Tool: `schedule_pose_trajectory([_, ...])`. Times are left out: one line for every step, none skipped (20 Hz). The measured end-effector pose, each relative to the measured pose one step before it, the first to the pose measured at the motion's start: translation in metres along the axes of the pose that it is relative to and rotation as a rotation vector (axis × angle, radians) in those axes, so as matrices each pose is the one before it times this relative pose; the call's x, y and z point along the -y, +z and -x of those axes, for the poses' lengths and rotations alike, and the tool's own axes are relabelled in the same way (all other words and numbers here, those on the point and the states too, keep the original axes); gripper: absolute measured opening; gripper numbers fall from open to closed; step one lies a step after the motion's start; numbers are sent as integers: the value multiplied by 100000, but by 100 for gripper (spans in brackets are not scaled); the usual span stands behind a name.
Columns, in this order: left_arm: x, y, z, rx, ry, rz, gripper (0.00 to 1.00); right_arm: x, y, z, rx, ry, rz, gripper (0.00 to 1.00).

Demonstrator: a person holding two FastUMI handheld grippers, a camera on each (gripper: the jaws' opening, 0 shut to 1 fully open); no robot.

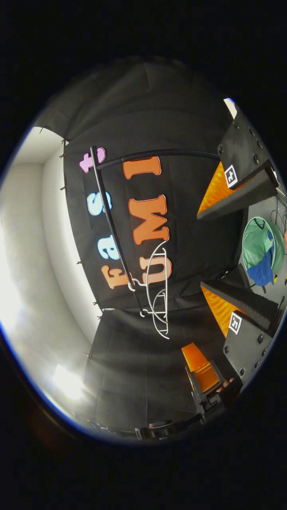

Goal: Grasp the clothes on the hanger with both hands and then place them into the laundry hamper below.

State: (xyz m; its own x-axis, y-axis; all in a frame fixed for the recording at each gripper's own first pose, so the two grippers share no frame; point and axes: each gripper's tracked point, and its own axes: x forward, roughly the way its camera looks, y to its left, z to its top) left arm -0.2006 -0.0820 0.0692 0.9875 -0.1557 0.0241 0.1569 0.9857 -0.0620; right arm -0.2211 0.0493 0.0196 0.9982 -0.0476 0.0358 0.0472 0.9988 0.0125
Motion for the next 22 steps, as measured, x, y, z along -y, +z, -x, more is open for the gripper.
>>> schedule_pose_trajectory([-151,24,75,109,89,-31,95,-41,-23,5,-138,113,93,97])
schedule_pose_trajectory([14,37,6,15,66,24,95,-92,-46,42,-35,58,18,97])
schedule_pose_trajectory([-111,4,77,11,167,48,95,-35,50,39,60,8,-2,97])
schedule_pose_trajectory([-85,9,95,-5,119,119,95,-86,42,59,65,-6,88,97])
schedule_pose_trajectory([-101,31,51,-119,138,177,92,-33,-4,77,-8,48,120,88])
schedule_pose_trajectory([-110,-73,-11,-126,93,189,95,-57,-52,-48,-53,73,97,97])
schedule_pose_trajectory([-74,-3,61,-71,39,6,95,-38,17,84,30,33,29,98])
schedule_pose_trajectory([-95,29,8,89,169,-194,95,-90,-29,75,-109,80,54,88])
schedule_pose_trajectory([-74,27,49,93,66,-244,95,-115,-39,25,-97,103,8,98])
schedule_pose_trajectory([0,40,115,128,-41,-57,92,-94,-30,14,31,63,30,98])
schedule_pose_trajectory([0,98,66,118,-164,77,95,-44,27,46,75,41,118,98])
schedule_pose_trajectory([-21,6,34,148,-99,153,95,-146,-2,-67,0,12,176,98])
schedule_pose_trajectory([-177,101,-45,276,155,177,95,-62,-68,-5,-269,194,350,88])
schedule_pose_trajectory([-162,49,-96,63,214,163,95,-150,-24,-55,-70,105,314,98])
schedule_pose_trajectory([-179,-71,-5,-160,83,40,95,-101,32,-11,16,48,80,97])
schedule_pose_trajectory([-167,-32,-65,-133,217,-104,95,-154,-38,-9,-92,135,-21,97])
schedule_pose_trajectory([-130,48,26,-8,244,-158,95,-125,-21,102,-69,237,25,97])
schedule_pose_trajectory([-105,81,13,156,154,-34,95,-133,-64,-7,-239,219,271,98])
schedule_pose_trajectory([-49,95,-37,121,-43,161,95,-106,-99,94,-124,116,254,97])
schedule_pose_trajectory([31,14,12,51,-148,165,95,-117,-46,-41,-65,140,122,97])
schedule_pose_trajectory([-24,70,-6,35,-142,-35,95,26,39,87,248,1,-112,97])
schedule_pose_trajectory([-10,52,74,39,-26,-257,95,-21,44,-90,123,-217,-171,97])
